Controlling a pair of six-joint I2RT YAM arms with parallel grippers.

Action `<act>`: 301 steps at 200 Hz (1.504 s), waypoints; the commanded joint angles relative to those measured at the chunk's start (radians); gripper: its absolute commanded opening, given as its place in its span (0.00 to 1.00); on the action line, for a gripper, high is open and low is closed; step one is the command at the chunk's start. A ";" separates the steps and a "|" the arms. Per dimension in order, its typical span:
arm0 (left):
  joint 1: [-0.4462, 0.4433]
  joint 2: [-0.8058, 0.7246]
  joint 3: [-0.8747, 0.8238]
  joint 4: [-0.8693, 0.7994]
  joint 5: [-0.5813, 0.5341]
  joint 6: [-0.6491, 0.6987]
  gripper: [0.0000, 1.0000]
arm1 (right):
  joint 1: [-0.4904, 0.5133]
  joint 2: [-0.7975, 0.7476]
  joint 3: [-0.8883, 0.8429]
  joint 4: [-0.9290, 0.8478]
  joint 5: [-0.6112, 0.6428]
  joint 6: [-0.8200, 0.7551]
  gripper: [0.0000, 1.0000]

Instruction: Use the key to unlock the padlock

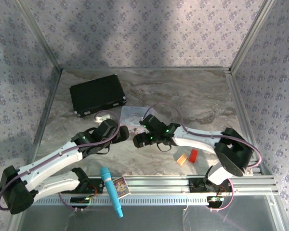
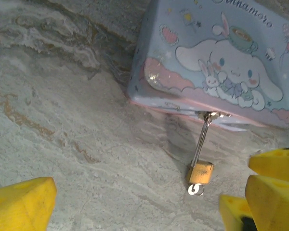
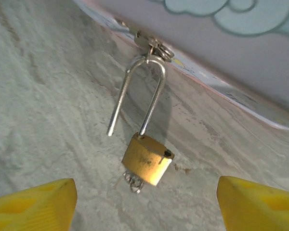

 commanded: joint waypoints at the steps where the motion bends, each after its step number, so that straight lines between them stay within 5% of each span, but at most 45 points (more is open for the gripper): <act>1: 0.004 -0.015 -0.022 0.035 0.052 -0.018 1.00 | 0.002 0.038 0.045 0.032 0.054 0.021 0.71; 99: 0.004 -0.026 -0.053 0.064 0.055 -0.029 1.00 | 0.006 0.145 0.037 0.062 0.077 0.040 0.55; 202: 0.004 0.028 0.001 0.038 0.018 0.033 1.00 | -0.011 0.075 -0.105 0.184 0.012 0.107 0.21; 229: 0.004 0.053 0.045 0.037 0.013 0.217 1.00 | -0.061 0.030 -0.213 0.332 -0.093 0.179 0.10; 301: -0.069 0.378 0.344 -0.089 -0.148 0.759 0.95 | -0.184 -0.049 -0.383 0.527 -0.271 0.236 0.09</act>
